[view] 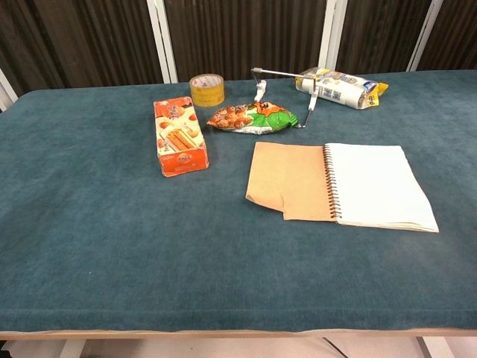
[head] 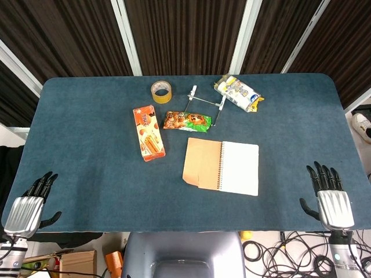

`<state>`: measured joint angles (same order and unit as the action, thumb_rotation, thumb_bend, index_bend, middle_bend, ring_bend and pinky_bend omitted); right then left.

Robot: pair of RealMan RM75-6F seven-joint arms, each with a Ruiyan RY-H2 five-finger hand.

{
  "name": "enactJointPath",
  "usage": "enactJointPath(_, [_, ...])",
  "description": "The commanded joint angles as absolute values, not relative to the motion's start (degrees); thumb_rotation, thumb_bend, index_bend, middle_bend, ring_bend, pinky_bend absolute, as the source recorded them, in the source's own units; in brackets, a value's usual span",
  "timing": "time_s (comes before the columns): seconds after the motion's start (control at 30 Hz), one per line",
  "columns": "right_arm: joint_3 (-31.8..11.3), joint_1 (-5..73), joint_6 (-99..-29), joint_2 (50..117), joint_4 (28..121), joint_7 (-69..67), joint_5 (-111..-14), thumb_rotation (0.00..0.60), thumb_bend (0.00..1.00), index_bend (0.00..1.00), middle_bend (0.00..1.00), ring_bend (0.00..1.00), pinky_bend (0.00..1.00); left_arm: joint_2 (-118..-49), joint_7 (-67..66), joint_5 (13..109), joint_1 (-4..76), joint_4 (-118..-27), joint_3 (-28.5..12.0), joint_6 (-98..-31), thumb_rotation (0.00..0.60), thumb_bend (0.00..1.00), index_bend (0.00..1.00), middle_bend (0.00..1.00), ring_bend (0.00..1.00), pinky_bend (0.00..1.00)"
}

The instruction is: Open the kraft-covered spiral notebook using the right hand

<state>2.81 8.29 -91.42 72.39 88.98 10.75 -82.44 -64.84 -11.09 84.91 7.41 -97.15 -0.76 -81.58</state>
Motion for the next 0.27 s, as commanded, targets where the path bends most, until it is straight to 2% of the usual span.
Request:
enactJointPath(0.03, [2.8, 7.6, -91.5, 72.4, 88.8, 10.6, -83.5, 0.6, 0.24, 0.0, 0.0, 0.0, 0.07, -65.2, -11.5, 84.2, 7.1, -96.9, -1.3, -82.2, 0.6, 0.21, 0.1, 0.03, 0.1, 0.4])
enactJointPath(0.27, [3.0, 6.5, -91.3, 73.1, 87.7, 11.5, -85.7, 0.6, 0.24, 0.0, 0.0, 0.0, 0.07, -66.0, -11.6, 83.5, 6.6, -96.5, -2.1, -83.7, 0.6, 0.21, 0.1, 0.01, 0.09, 0.4])
